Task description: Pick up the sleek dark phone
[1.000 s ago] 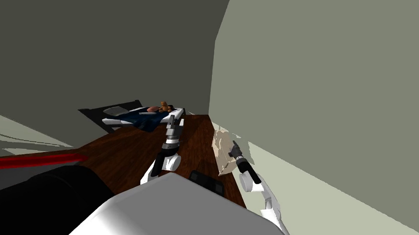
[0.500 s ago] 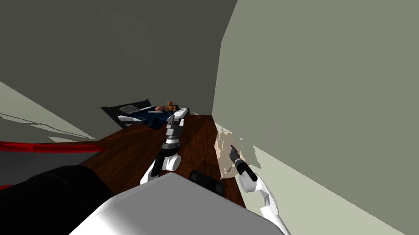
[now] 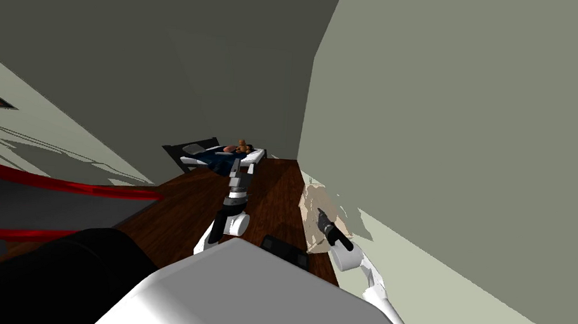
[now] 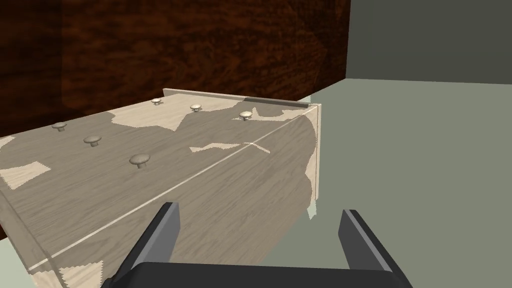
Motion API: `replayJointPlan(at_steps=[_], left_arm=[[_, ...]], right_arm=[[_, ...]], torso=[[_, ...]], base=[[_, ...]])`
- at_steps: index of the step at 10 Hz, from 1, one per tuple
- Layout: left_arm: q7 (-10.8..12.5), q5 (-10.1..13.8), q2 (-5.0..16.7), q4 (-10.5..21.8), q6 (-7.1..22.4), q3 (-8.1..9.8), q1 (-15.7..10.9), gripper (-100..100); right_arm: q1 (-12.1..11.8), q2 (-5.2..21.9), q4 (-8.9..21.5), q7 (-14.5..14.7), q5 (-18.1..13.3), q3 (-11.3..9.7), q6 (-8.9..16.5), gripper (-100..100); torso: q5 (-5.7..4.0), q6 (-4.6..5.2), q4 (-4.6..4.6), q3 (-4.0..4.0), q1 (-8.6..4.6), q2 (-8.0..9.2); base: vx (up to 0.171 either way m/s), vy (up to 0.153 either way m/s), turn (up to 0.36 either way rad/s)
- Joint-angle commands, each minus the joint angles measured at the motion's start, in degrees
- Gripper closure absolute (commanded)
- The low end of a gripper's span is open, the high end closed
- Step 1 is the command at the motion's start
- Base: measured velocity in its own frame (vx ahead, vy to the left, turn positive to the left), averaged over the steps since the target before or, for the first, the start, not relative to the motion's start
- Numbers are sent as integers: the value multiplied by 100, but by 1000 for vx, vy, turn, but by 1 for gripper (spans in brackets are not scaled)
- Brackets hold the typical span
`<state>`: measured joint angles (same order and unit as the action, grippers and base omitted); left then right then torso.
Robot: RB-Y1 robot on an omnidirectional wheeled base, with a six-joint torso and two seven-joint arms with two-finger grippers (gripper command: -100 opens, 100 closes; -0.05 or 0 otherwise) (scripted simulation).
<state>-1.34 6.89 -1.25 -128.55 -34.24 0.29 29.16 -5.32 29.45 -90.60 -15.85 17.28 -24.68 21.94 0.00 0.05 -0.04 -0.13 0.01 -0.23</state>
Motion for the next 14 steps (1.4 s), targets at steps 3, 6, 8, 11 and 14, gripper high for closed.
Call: replayJointPlan(at_steps=[3, 6, 8, 11, 14], left_arm=[[0, 0, 0, 0, 0, 0, 0, 0], [0, 0, 0, 0, 0, 0, 1, 0], [0, 0, 0, 0, 0, 1, 1, 0], [0, 0, 0, 0, 0, 1, 1, 0], [0, 0, 0, 0, 0, 1, 1, 0]], right_arm=[[144, 335, 401, -84, 265, -316, 287, -100], [189, 689, 721, -165, 470, -674, 722, -100], [198, 863, 864, -196, 566, -847, 922, -100], [197, 1192, 1116, -242, 739, -1174, 1285, -100], [175, 1478, 1319, -267, 887, -1465, 1596, -100]], torso=[[-1, 1, -1, -2, -6, -3], [-1, 1, -3, -9, -5, -17], [-1, 2, -4, -10, -8, -18], [-2, 3, -5, -13, -9, -23], [-1, 5, -2, -5, -5, -7]], base=[[58, 5, 110], [89, 6, 160], [89, -3, 108], [104, -8, 134], [76, -6, 86]])
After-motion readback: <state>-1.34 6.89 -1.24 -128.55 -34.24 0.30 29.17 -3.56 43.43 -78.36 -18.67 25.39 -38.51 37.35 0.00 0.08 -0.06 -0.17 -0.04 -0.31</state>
